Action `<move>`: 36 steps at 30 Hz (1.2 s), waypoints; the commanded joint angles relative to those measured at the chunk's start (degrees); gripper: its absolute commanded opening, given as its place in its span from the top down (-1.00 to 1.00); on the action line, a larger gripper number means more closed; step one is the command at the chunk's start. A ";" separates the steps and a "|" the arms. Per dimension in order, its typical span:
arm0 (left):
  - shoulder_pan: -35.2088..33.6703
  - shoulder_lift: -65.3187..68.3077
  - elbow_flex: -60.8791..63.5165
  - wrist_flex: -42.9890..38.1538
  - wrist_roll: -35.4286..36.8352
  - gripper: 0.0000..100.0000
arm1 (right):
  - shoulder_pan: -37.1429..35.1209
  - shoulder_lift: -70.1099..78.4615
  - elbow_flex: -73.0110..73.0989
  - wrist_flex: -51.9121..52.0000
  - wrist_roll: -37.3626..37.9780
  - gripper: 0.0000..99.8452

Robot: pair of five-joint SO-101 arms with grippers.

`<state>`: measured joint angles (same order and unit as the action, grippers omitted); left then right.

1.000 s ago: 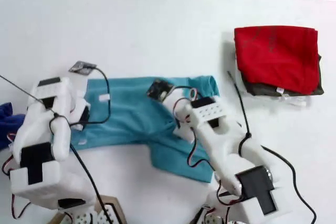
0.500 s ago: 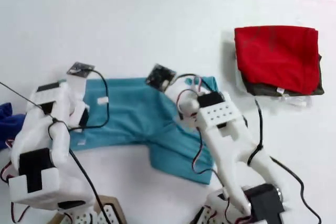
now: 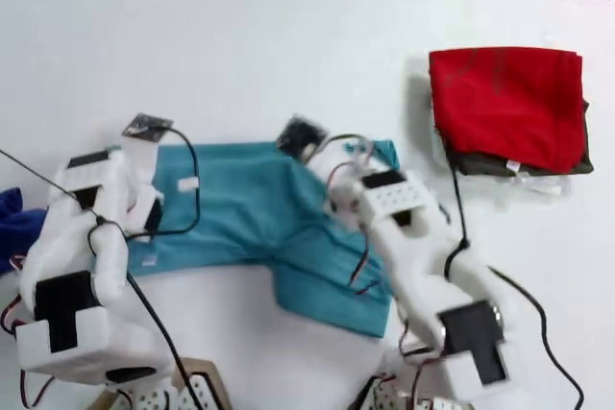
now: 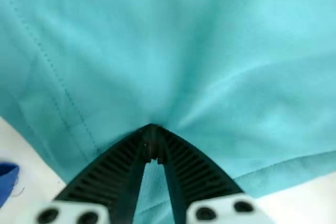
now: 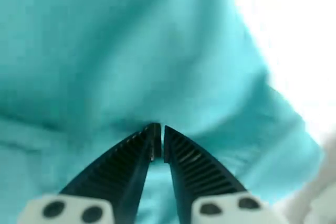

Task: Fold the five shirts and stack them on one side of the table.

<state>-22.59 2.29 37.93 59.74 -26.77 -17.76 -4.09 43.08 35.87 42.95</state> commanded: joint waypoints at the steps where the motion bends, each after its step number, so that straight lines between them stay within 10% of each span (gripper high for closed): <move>1: -0.88 0.09 0.40 -0.97 -0.18 0.95 | 5.32 6.73 -5.27 -3.03 0.26 0.96; 12: -0.97 0.09 0.40 -0.97 -0.18 0.95 | 11.82 13.23 -24.44 8.75 0.18 0.96; 22: -0.97 0.09 0.40 -0.97 -0.18 0.95 | 0.48 -1.36 -22.24 26.24 -0.09 0.96; 36: -0.97 0.09 0.48 -0.97 -0.18 0.95 | -9.54 2.77 -11.78 12.09 -0.09 0.96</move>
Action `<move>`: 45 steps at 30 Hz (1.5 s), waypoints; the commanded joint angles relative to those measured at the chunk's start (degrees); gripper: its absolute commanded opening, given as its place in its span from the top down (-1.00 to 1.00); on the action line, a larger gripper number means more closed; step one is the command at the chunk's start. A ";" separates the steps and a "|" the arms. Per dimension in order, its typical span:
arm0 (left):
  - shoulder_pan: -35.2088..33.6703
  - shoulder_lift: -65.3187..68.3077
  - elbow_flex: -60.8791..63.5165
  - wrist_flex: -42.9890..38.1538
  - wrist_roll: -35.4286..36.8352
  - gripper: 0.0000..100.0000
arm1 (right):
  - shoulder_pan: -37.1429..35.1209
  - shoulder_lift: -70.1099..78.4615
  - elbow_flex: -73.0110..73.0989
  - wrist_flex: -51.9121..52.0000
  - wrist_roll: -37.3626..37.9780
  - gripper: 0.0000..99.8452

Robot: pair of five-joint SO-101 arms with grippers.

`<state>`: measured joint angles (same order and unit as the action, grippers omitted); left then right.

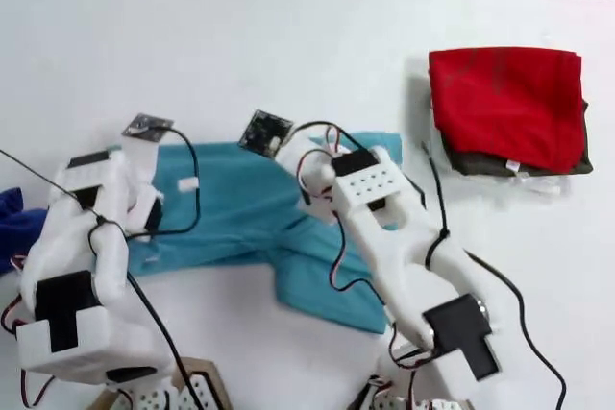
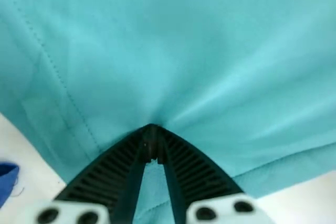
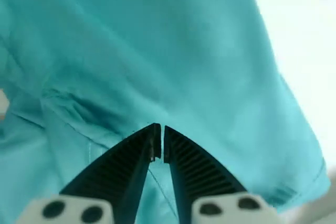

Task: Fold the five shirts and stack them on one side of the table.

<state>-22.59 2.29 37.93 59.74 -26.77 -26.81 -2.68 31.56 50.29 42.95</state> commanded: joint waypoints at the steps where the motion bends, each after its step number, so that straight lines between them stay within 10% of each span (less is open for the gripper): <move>1: -0.97 0.09 0.48 -0.97 -0.18 0.95 | -0.48 2.15 -0.26 -2.51 0.18 0.96; 23: -1.05 0.09 0.48 -1.05 -0.18 0.95 | -7.78 -10.86 0.09 24.84 0.44 0.96; 35: -1.05 0.09 0.48 -1.05 -0.09 0.95 | -7.52 -4.09 2.29 14.20 0.35 0.51; 45: -1.05 0.09 0.48 -1.05 -0.09 0.95 | -7.60 0.48 1.93 13.41 0.35 0.81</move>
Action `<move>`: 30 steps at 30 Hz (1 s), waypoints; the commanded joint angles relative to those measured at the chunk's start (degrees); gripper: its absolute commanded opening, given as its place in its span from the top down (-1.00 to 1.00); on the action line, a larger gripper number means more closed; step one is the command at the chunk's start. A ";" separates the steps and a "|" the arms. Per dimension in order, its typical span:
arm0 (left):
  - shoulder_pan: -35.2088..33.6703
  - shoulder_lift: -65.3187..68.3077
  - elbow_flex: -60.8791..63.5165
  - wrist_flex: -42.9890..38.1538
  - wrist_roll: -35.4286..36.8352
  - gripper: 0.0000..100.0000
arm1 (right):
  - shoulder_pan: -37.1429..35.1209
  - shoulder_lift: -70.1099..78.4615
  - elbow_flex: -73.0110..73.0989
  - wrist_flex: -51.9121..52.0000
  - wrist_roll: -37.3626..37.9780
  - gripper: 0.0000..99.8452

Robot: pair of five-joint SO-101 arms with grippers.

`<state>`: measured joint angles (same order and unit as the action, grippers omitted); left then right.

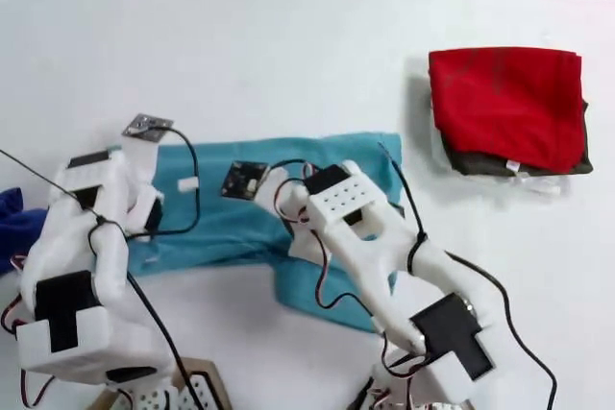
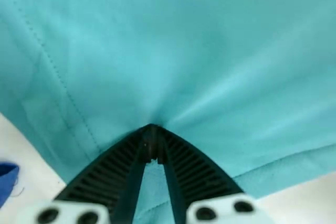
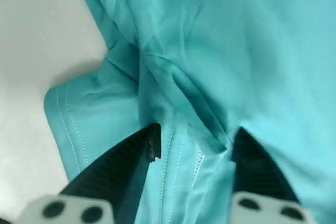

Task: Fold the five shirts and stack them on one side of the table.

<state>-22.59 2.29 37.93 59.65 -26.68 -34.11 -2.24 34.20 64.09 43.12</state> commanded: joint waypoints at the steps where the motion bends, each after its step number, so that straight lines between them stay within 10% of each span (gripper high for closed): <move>1: -1.05 0.09 0.48 -0.97 -0.18 0.95 | -0.31 0.04 -0.70 -0.40 0.18 0.95; 30: -1.05 0.09 0.40 -0.97 -0.18 0.95 | -14.37 -19.56 12.31 11.91 -0.35 0.72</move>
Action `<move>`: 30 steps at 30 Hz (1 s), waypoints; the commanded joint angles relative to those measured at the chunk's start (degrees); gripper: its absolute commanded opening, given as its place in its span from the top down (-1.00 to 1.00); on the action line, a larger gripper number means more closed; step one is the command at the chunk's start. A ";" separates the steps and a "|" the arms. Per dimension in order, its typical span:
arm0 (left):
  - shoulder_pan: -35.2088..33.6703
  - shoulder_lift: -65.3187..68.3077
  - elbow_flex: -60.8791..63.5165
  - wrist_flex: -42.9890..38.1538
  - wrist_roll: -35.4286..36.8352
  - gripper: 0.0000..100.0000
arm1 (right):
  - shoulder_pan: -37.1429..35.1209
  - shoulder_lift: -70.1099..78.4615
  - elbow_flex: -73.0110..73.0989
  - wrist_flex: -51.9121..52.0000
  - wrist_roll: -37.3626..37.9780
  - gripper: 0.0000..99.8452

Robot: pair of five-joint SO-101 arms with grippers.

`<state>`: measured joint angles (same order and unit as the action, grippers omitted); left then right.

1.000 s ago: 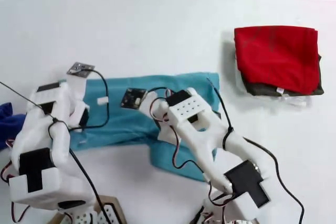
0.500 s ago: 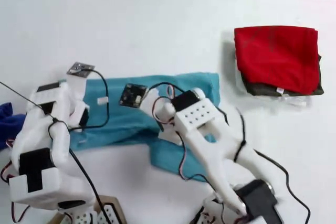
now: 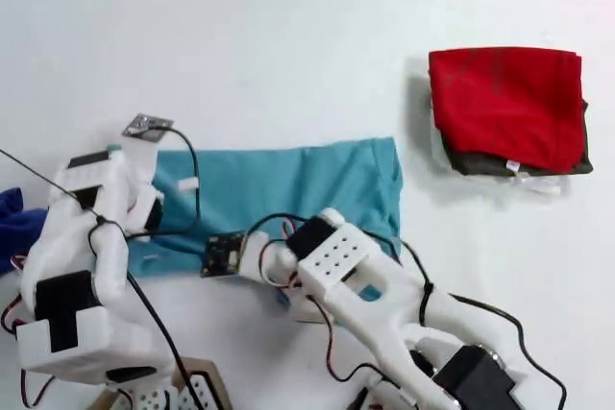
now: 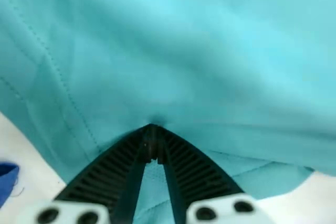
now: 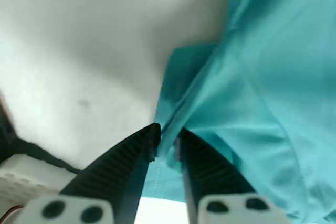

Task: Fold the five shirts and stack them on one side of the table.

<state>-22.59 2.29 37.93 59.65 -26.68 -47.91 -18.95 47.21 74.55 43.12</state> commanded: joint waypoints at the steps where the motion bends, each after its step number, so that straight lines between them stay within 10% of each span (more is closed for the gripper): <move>1: -1.05 0.09 0.40 -0.97 -0.18 0.95 | -0.57 -2.86 -1.41 2.07 -0.35 0.67; 14: -1.05 0.09 0.48 -0.97 0.00 0.95 | 19.47 -2.15 -12.40 5.41 -0.26 0.73; 19: -1.05 0.09 0.40 -0.97 -0.09 0.95 | 20.44 -2.68 -6.24 7.87 0.09 0.94; 30: -0.88 0.09 0.31 -0.97 -0.18 0.95 | 20.62 -2.77 -5.01 6.64 0.18 0.66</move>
<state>-22.59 2.29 37.93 59.65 -26.68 -28.13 -19.12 42.81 82.20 43.12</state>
